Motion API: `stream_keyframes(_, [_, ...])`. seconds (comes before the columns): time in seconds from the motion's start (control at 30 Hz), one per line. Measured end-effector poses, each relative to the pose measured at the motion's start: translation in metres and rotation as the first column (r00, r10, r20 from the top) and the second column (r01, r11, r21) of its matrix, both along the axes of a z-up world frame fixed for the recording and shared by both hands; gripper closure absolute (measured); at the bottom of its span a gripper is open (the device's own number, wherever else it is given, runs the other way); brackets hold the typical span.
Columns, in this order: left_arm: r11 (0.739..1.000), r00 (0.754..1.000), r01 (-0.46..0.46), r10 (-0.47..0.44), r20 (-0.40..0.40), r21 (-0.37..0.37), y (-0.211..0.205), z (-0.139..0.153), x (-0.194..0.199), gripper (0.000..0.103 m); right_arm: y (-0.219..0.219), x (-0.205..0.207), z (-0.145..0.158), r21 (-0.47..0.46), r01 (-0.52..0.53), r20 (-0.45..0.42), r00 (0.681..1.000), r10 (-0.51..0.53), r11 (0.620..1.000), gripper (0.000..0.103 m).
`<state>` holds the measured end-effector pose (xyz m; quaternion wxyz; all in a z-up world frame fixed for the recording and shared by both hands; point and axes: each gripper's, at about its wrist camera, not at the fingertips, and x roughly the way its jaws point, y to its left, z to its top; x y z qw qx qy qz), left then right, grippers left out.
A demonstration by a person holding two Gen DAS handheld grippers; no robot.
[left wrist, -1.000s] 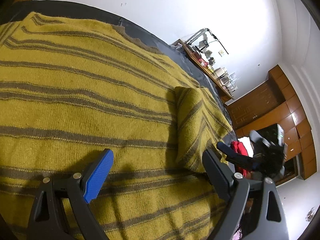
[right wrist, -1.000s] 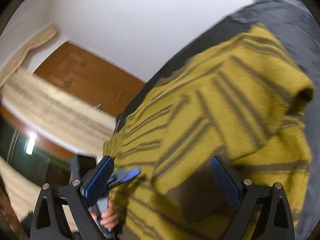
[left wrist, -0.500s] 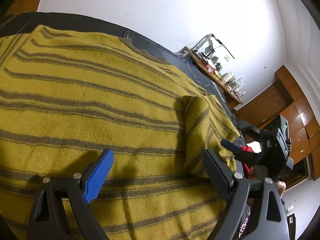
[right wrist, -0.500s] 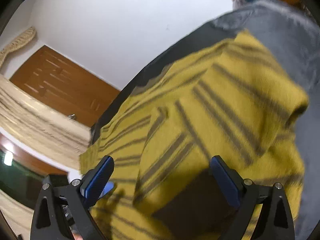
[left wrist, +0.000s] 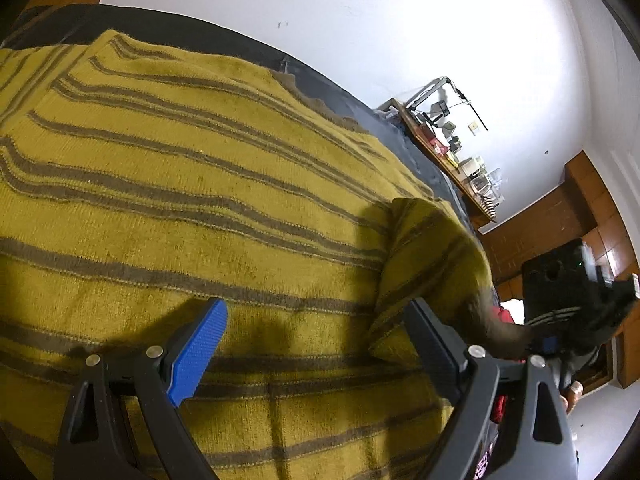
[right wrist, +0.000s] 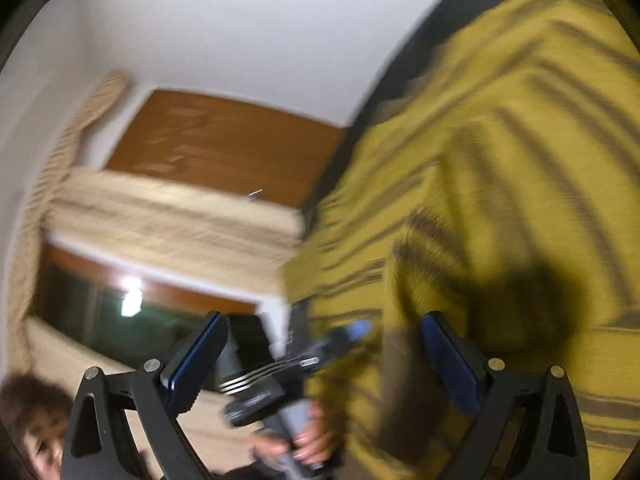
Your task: Fold clothes
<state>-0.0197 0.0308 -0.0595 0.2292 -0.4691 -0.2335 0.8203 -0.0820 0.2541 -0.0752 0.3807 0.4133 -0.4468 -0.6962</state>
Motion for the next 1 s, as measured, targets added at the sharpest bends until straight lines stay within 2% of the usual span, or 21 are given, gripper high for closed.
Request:
stream_keyframes(0.07, [1.000,1.000,0.006,-0.005,-0.005,0.024,-0.001,0.001,0.000,0.011,-0.002,0.002,0.004,0.018,0.002,-0.034,0.999,-0.001,1.000,0.004])
stream_keyframes(0.27, [0.995,0.998,0.050,-0.047,-0.043,0.081,0.004,0.009,0.004,0.011,0.004,-0.001,-0.020,0.022,0.039,0.029,0.999,-0.039,0.999,0.004])
stream_keyframes(0.37, [0.994,0.997,0.054,-0.049,-0.057,0.093,0.005,0.011,0.005,0.011,-0.001,-0.008,-0.029,-0.006,0.046,0.053,0.998,-0.045,0.999,0.004])
stream_keyframes(0.47, [0.994,0.998,0.038,-0.033,-0.054,0.100,0.003,0.011,0.005,0.011,-0.022,-0.017,-0.031,-0.035,0.014,0.049,0.999,-0.012,0.999,0.004])
stream_keyframes(0.67, [0.994,0.999,0.017,-0.012,-0.045,0.106,-0.002,0.010,0.005,0.011,-0.055,-0.020,-0.011,-0.037,-0.101,-0.040,0.994,0.099,0.994,0.004])
stream_keyframes(0.8, [0.994,0.999,0.017,-0.012,-0.043,0.111,-0.003,0.009,0.005,0.011,-0.047,-0.011,-0.008,-0.010,-0.091,-0.061,0.994,0.091,0.996,0.004])
stream_keyframes(1.0, [0.990,0.998,0.024,-0.016,-0.056,0.141,-0.006,0.010,0.005,0.011,-0.024,-0.008,-0.015,-0.057,-0.032,-0.041,0.999,0.030,0.998,0.004])
